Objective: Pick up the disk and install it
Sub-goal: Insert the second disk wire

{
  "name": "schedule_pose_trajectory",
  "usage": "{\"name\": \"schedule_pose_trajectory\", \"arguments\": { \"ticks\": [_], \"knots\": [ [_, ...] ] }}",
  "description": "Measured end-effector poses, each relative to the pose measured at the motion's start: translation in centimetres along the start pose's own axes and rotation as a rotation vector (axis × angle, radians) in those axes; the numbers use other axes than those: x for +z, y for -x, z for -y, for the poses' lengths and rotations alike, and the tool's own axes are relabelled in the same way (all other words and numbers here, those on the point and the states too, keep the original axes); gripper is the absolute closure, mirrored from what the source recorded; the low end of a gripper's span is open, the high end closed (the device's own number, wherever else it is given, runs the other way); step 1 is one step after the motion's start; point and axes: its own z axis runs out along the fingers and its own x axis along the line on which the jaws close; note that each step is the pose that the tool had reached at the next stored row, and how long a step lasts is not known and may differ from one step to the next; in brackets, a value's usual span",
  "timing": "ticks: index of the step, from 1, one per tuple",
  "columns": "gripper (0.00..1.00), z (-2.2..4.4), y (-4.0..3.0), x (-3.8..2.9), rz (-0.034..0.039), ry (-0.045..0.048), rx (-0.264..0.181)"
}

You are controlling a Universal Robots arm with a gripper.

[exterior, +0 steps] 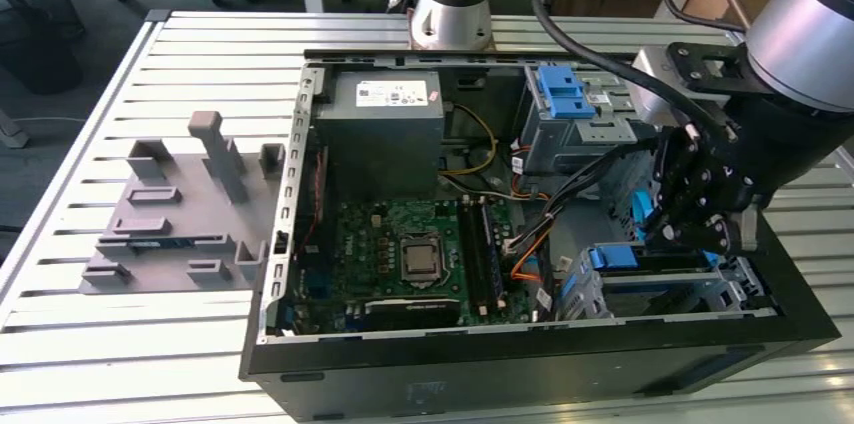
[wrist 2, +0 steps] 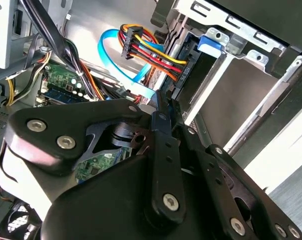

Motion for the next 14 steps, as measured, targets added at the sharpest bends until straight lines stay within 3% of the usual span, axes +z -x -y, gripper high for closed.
{"name": "schedule_pose_trajectory", "arguments": {
  "ticks": [14],
  "knots": [
    [0.84,0.46,-0.25,0.26,-0.0001,0.0,0.001]
  ]
}}
